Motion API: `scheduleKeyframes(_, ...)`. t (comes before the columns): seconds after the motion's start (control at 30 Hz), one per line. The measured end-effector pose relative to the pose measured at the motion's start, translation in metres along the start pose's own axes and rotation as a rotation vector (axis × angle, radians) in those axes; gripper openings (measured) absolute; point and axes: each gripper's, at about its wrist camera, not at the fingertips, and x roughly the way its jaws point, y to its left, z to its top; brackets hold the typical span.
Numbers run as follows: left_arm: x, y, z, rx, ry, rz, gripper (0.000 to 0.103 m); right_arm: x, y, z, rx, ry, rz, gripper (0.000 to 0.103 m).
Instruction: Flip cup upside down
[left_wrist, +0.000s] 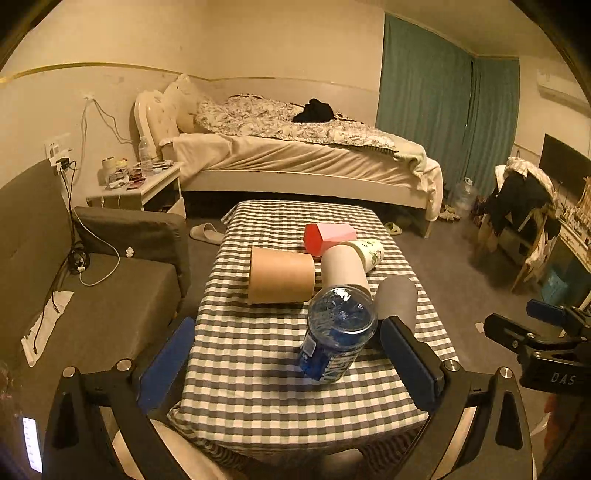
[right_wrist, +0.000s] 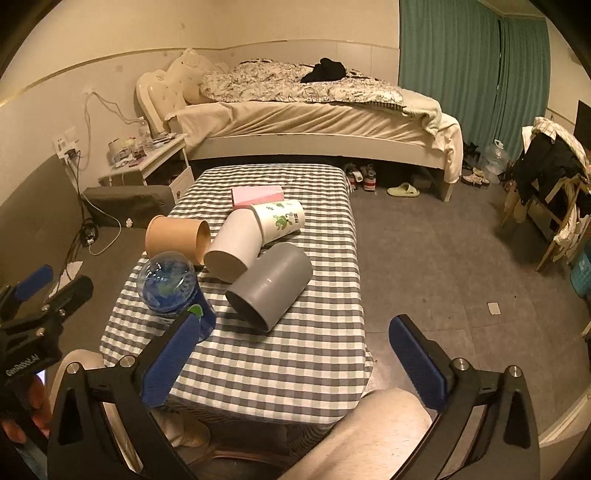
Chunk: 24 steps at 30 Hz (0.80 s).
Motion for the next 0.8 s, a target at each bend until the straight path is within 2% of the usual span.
scheduleKeyframes(0.37,-0.007,0.003,-0.005,0.013,-0.001,0.001,0.103,0.001,0.007,-0.013,0.022,-0.013,-0.006,0.103)
scheduleKeyframes(0.8,-0.009,0.009,-0.002,0.009,-0.006,0.044,0.103,0.008,0.013,-0.014,0.005,-0.005,0.001,0.103)
